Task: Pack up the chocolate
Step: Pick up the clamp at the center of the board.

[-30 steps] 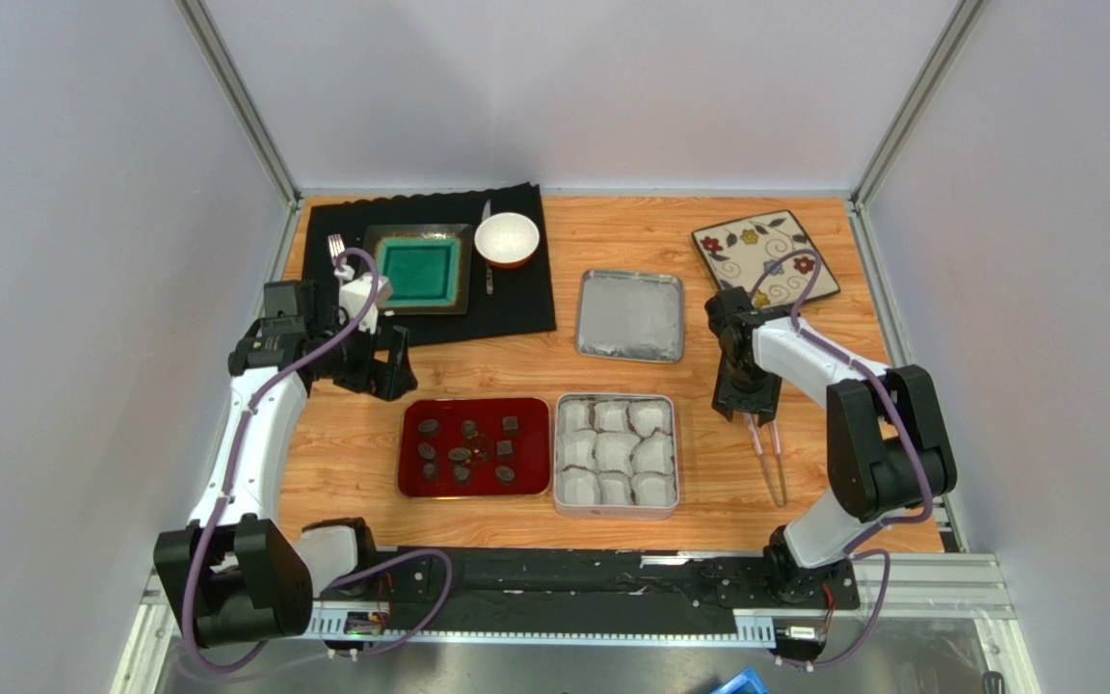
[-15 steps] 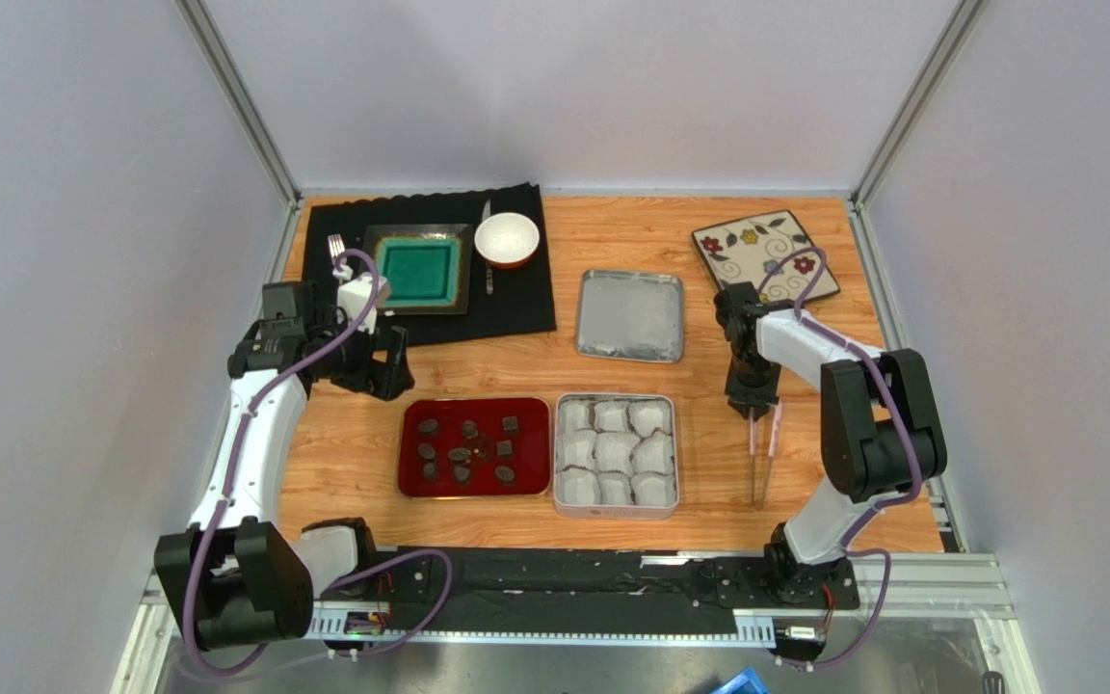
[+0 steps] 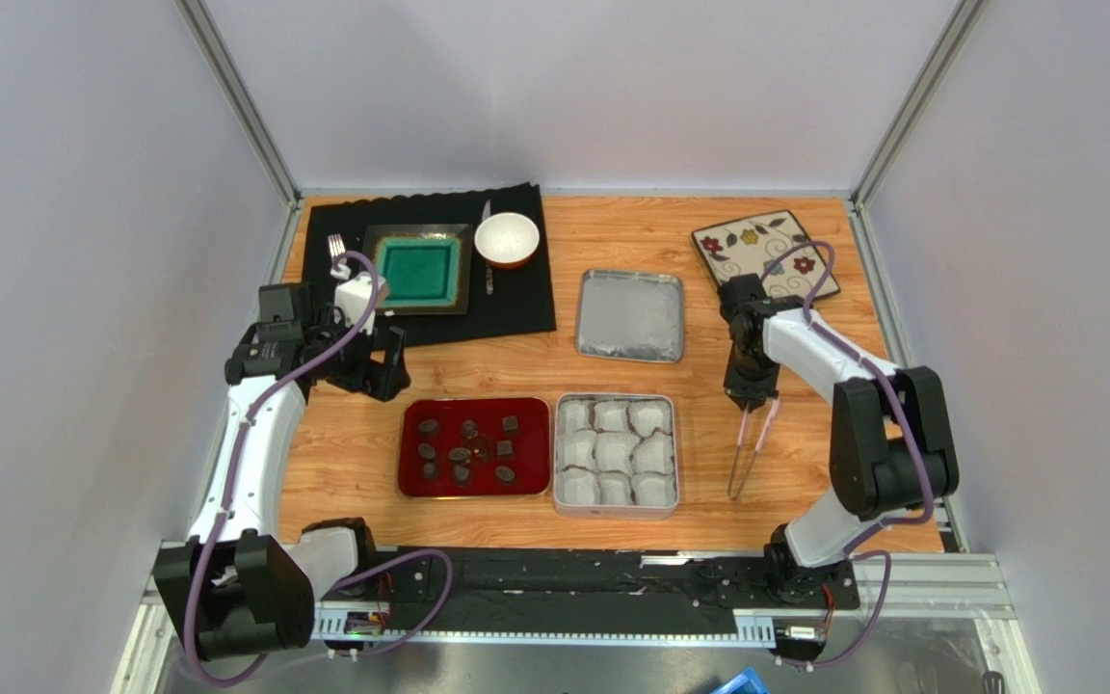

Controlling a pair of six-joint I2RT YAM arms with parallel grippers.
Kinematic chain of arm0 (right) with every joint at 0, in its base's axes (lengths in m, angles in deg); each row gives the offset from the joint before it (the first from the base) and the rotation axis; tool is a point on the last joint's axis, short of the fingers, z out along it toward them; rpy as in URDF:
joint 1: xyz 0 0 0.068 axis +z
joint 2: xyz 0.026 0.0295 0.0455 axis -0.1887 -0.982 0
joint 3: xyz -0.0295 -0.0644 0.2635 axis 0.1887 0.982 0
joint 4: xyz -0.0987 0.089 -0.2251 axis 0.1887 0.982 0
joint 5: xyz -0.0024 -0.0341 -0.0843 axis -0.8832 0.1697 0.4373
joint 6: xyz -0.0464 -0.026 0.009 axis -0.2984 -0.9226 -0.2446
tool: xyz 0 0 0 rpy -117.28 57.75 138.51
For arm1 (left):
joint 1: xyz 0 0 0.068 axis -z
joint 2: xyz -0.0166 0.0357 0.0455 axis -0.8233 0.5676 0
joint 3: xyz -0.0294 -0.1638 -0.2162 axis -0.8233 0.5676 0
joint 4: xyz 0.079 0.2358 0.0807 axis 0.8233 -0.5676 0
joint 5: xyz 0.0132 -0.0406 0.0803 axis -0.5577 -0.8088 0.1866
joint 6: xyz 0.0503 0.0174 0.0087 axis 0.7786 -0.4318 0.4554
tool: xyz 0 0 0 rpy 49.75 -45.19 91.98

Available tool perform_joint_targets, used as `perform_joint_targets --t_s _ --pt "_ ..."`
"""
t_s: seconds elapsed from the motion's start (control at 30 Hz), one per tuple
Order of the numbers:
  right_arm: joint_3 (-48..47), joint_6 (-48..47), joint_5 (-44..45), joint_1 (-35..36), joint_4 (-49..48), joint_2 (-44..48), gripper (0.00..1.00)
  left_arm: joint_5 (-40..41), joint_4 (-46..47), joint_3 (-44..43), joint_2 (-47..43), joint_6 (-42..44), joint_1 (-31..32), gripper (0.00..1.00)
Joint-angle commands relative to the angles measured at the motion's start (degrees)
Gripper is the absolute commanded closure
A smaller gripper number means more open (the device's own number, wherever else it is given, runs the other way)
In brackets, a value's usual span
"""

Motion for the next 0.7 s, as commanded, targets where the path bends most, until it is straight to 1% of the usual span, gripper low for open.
perform_joint_targets --t_s 0.0,0.13,0.37,0.47,0.57,0.6,0.67 --pt "-5.8 -1.6 -5.5 2.9 2.5 8.9 1.0 0.5 1.1 -0.5 -1.2 1.1 -0.2 0.01" --pt "-9.2 -3.2 -6.2 7.8 6.4 12.4 1.0 0.3 0.4 -1.3 -1.2 1.0 -0.2 0.01" --pt "-12.9 -5.5 -12.2 15.2 11.3 17.9 1.0 0.1 -0.6 -2.0 -1.7 1.1 -0.2 0.01" --pt "-14.6 -6.1 -14.7 18.1 12.6 19.9 1.0 -2.1 -1.6 -2.3 -2.0 1.5 -0.2 0.01" --pt "-16.6 -7.3 -22.7 21.0 11.1 21.1 1.0 -10.0 -4.8 -4.1 -1.8 2.9 -0.2 0.01" --pt "-17.1 -7.5 -24.1 21.6 9.1 20.8 1.0 -15.5 -5.5 -4.7 -1.8 3.2 -0.2 0.01" --pt "-18.4 -8.3 -27.6 24.3 6.5 20.3 1.0 -19.9 -5.8 -5.6 -2.0 2.7 -0.2 0.01"
